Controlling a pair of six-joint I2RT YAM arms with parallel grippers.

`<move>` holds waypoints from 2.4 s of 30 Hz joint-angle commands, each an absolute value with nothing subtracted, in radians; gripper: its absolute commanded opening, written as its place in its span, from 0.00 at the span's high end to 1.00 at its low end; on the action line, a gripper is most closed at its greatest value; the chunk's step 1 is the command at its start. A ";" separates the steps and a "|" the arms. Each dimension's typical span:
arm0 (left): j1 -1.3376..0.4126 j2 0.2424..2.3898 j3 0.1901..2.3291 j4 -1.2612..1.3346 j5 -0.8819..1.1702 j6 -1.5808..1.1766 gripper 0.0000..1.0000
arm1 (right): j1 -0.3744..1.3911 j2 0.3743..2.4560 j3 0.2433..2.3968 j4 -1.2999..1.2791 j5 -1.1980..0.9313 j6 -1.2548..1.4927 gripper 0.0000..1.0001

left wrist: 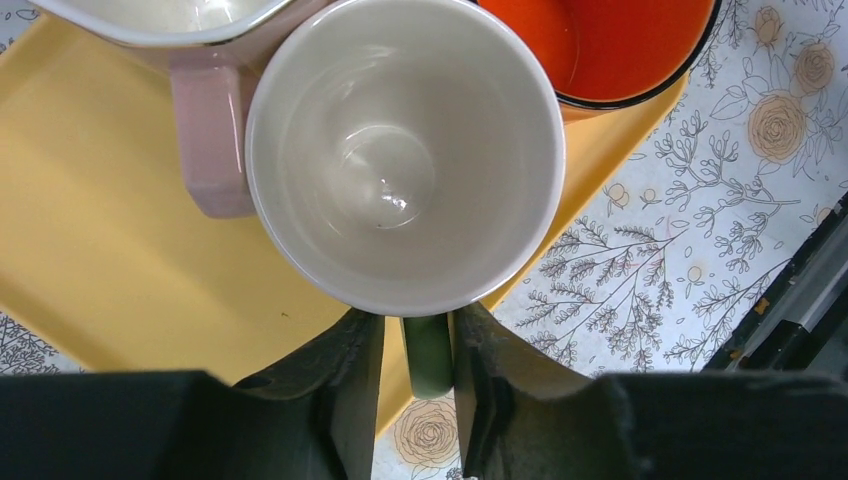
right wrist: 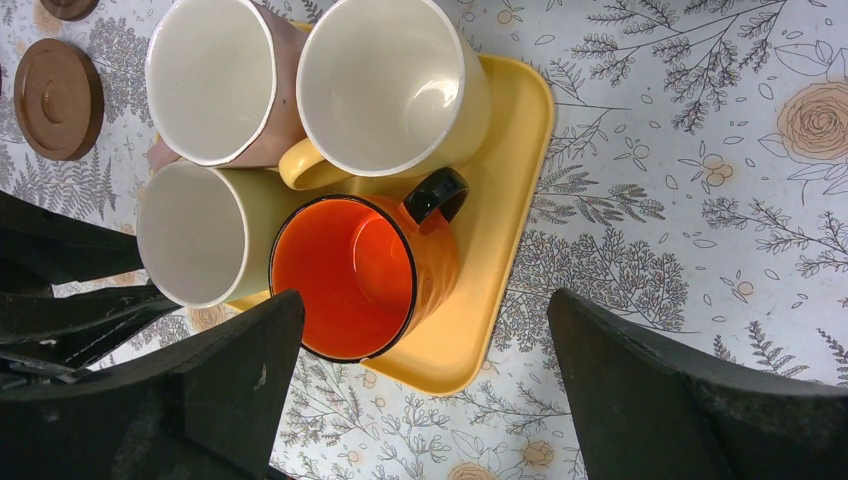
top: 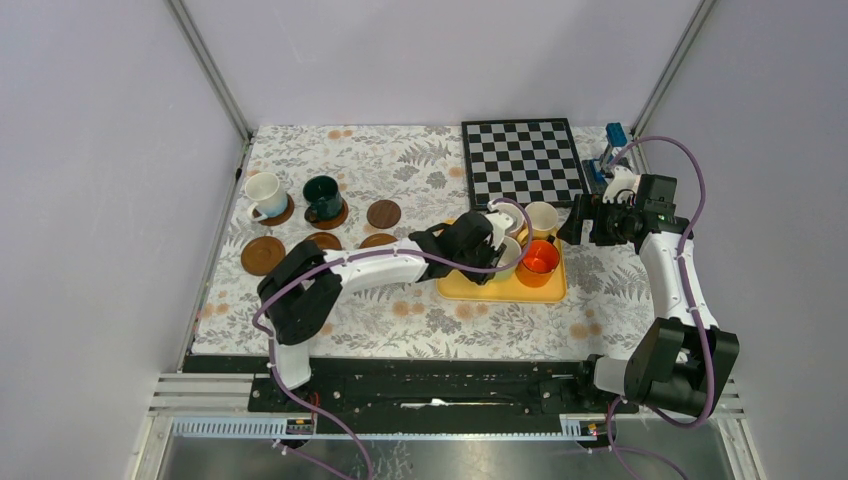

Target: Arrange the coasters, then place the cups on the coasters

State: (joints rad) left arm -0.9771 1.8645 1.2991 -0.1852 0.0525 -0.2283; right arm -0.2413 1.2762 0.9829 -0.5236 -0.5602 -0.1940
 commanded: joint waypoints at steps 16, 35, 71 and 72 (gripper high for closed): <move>-0.936 1.692 1.195 -0.151 0.043 -0.154 1.00 | -0.238 1.263 0.977 -0.508 -0.567 -0.200 0.02; -0.749 1.447 1.175 -0.272 0.256 -0.153 1.00 | -0.238 1.271 0.975 -0.512 -0.577 -0.204 0.02; 0.626 1.062 0.920 -0.676 0.735 0.558 1.00 | -0.238 1.312 0.991 -0.520 -0.678 -0.192 0.02; 0.657 1.072 0.918 -0.676 0.757 0.589 1.00 | -0.238 1.315 0.991 -0.521 -0.685 -0.196 0.02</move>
State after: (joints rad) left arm 0.5617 1.0801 0.9192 -0.7483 0.5827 0.4347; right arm -0.2413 1.3014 0.9760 -0.5228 -0.6430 -0.2008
